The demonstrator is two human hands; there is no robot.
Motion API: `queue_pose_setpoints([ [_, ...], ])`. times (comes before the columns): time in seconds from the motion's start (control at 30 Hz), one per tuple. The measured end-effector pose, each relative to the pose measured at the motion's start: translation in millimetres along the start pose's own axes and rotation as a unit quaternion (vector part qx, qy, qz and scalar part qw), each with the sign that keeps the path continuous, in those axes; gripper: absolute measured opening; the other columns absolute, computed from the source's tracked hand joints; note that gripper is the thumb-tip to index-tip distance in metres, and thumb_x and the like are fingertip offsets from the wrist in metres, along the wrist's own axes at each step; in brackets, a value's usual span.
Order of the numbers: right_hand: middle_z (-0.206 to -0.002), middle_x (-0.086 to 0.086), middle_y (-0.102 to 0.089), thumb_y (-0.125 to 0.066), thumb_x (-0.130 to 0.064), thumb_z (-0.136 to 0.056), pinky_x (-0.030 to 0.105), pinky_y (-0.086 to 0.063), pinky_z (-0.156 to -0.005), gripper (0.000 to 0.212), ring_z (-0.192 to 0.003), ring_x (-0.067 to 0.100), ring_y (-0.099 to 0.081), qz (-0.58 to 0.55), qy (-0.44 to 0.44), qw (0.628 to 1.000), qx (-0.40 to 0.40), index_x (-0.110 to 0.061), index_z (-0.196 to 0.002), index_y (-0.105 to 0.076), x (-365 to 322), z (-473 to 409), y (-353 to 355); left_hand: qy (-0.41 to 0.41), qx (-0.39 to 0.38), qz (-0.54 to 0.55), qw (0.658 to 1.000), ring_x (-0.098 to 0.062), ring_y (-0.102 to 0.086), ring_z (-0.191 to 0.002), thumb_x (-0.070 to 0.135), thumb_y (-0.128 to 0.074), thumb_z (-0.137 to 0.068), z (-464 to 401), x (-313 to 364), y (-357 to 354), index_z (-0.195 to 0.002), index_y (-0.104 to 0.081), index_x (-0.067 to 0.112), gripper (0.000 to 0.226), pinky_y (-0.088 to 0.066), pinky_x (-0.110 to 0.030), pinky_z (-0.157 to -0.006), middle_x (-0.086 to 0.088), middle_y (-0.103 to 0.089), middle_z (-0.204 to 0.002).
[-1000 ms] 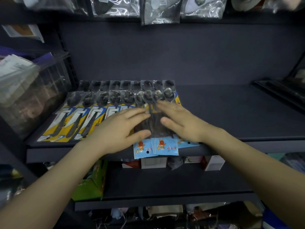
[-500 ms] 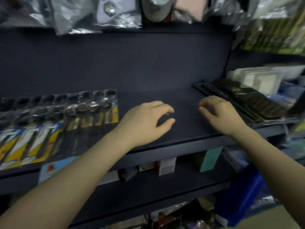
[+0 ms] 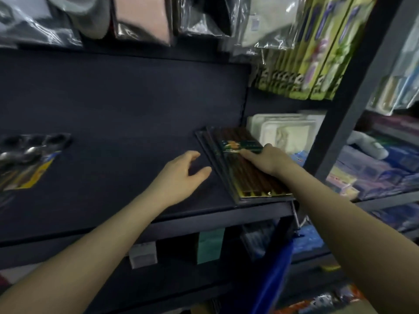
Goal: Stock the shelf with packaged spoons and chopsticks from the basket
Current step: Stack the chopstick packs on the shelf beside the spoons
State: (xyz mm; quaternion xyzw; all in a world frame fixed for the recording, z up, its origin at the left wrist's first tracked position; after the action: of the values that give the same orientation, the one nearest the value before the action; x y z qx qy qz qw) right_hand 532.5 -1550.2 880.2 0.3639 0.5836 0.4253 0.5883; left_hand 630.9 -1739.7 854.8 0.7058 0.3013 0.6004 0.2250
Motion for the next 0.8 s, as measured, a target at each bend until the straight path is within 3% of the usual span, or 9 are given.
queue_pose_setpoints([
  [0.13,-0.124,0.022,-0.058,-0.031,-0.059,-0.093,0.034,-0.042,-0.081,0.079,-0.111,0.035,-0.056,0.01,0.058,0.998,-0.023,0.008,-0.135,-0.035,-3,4,-19,0.092,-0.002,0.107,0.99,-0.011,-0.041,-0.126,0.055,-0.046,-0.084,-2,10,-9,-0.139,-0.031,0.025,0.065,-0.033,-0.026,-0.1,0.006,-0.04,-0.142],
  [0.23,-0.131,0.019,-0.055,-0.034,-0.04,-0.099,0.031,-0.04,-0.087,0.053,-0.117,0.032,-0.053,-0.072,0.096,0.991,-0.067,0.001,-0.13,-0.045,-7,10,-15,0.117,-0.022,0.161,0.98,0.007,-0.047,-0.09,0.049,-0.052,-0.083,4,19,-19,-0.141,-0.022,0.024,0.07,-0.038,-0.009,-0.075,0.023,-0.044,-0.111],
  [0.33,-0.142,0.009,-0.048,-0.036,-0.047,-0.096,0.032,-0.037,-0.104,0.057,-0.127,0.026,-0.047,-0.2,0.096,0.968,-0.117,-0.009,-0.138,-0.043,3,4,-15,0.116,-0.012,0.163,0.98,0.018,-0.037,-0.073,0.037,-0.058,-0.085,13,21,-24,-0.141,-0.02,0.025,0.068,-0.036,0.004,-0.053,0.033,-0.037,-0.088],
  [0.4,-0.15,0.003,-0.039,-0.035,-0.065,-0.085,0.039,-0.031,-0.113,0.077,-0.135,0.024,-0.04,-0.24,0.093,0.955,-0.147,-0.016,-0.144,-0.035,9,10,-23,0.114,0.002,0.18,0.977,0.012,-0.045,-0.085,0.038,-0.057,-0.085,19,20,-26,-0.142,-0.021,0.027,0.068,-0.035,0.003,-0.067,0.031,-0.044,-0.105],
  [0.47,-0.143,0.003,-0.049,-0.036,-0.07,-0.078,0.042,-0.034,-0.112,0.08,-0.128,0.023,-0.049,-0.312,0.084,0.93,-0.176,-0.02,-0.139,-0.044,15,9,-39,0.118,0.019,0.193,0.974,0.003,-0.041,-0.105,0.041,-0.057,-0.084,27,20,-26,-0.143,-0.019,0.027,0.071,-0.033,-0.013,-0.085,0.021,-0.041,-0.127],
  [0.53,-0.13,0.004,-0.06,-0.037,-0.065,-0.083,0.043,-0.039,-0.108,0.068,-0.118,0.023,-0.057,-0.331,0.092,0.924,-0.166,-0.019,-0.131,-0.053,16,19,-44,0.115,0.03,0.202,0.972,0.004,-0.041,-0.107,0.042,-0.058,-0.083,40,19,-25,-0.142,-0.022,0.029,0.071,-0.032,-0.016,-0.088,0.021,-0.042,-0.131],
  [0.6,-0.124,0.007,-0.063,-0.037,-0.06,-0.088,0.045,-0.041,-0.105,0.06,-0.113,0.025,-0.059,-0.306,0.104,0.937,-0.134,-0.016,-0.124,-0.057,16,41,-45,0.11,0.033,0.211,0.971,0.01,-0.043,-0.105,0.046,-0.06,-0.079,61,16,-25,-0.139,-0.027,0.032,0.07,-0.034,-0.013,-0.088,0.033,-0.043,-0.117],
  [0.73,-0.106,0.03,-0.061,-0.049,-0.045,-0.09,0.054,-0.044,-0.092,0.051,-0.098,0.043,-0.058,-0.354,0.106,0.929,-0.037,0.004,-0.1,-0.06,22,98,-59,0.119,0.048,0.247,0.96,-0.005,-0.042,-0.126,0.066,-0.067,-0.058,115,-2,-28,-0.133,-0.032,0.047,0.085,-0.039,-0.039,-0.106,0.02,-0.041,-0.137],
  [0.8,-0.101,0.023,-0.063,-0.054,-0.052,-0.081,0.05,-0.048,-0.09,0.041,-0.098,0.036,-0.06,-0.378,0.107,0.919,0.02,-0.012,-0.084,-0.064,20,121,-69,0.128,0.06,0.312,0.939,0.004,-0.051,-0.114,0.051,-0.07,-0.066,137,-3,-33,-0.129,-0.034,0.046,0.072,-0.049,-0.031,-0.095,0.02,-0.044,-0.132],
])
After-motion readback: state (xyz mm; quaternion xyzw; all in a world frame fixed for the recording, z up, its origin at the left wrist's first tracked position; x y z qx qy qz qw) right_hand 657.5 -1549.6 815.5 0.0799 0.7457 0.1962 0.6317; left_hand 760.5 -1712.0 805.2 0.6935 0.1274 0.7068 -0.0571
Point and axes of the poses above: each hand's wrist, its own z-axis away from the middle knuckle, its own y-axis out of the back of the hand, x = y × z, the point moved 1 cm from there along -z, towards the middle knuckle
